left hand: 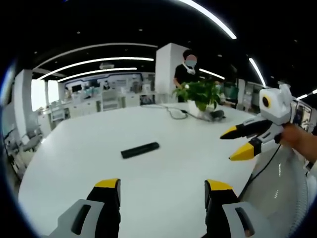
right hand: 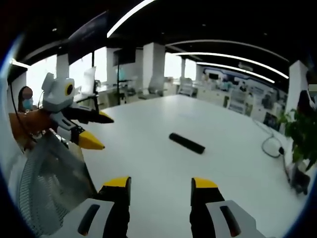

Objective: Press the specified remote control buttons in sequence, fully releasing each button before pressing the next.

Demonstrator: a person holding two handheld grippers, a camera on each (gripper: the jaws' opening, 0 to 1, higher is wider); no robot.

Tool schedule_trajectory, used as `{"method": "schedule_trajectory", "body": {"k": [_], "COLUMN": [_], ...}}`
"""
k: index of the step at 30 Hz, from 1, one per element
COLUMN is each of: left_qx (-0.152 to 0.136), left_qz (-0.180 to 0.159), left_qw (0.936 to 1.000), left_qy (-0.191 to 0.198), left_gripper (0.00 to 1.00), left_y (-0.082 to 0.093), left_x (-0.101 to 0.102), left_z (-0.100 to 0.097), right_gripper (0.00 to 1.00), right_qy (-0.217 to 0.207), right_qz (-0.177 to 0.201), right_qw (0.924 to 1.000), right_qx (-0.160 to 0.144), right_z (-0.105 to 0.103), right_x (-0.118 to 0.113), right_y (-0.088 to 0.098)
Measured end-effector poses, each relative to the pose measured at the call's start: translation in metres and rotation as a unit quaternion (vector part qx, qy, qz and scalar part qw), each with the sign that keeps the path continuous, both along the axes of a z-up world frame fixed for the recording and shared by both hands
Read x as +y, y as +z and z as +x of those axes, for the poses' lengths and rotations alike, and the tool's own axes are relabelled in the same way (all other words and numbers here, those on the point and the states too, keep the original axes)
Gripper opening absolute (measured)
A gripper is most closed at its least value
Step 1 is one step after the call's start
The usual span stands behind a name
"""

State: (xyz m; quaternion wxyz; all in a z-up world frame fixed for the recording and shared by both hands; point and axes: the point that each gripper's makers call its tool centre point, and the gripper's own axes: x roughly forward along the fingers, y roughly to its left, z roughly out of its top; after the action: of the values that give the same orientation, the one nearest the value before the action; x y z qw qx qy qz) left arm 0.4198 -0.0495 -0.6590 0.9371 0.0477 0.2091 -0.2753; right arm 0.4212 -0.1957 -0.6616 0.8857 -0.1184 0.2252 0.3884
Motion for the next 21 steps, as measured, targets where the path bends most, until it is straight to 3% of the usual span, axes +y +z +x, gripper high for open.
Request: {"method": "schedule_trajectory", "body": {"k": [21], "left_qx": [-0.005], "left_qz": [0.016], "left_qw": [0.9998], "left_qy": [-0.007], "left_gripper": [0.70], "left_y": [0.001], "left_x": [0.011], "left_z": [0.033], "right_gripper": [0.45], "right_qy": [-0.001], "right_qz": [-0.011], "right_qw": [0.9999], "right_qx": [-0.012], "right_z": [0.033], "right_x": [-0.002], "right_y": [0.004]}}
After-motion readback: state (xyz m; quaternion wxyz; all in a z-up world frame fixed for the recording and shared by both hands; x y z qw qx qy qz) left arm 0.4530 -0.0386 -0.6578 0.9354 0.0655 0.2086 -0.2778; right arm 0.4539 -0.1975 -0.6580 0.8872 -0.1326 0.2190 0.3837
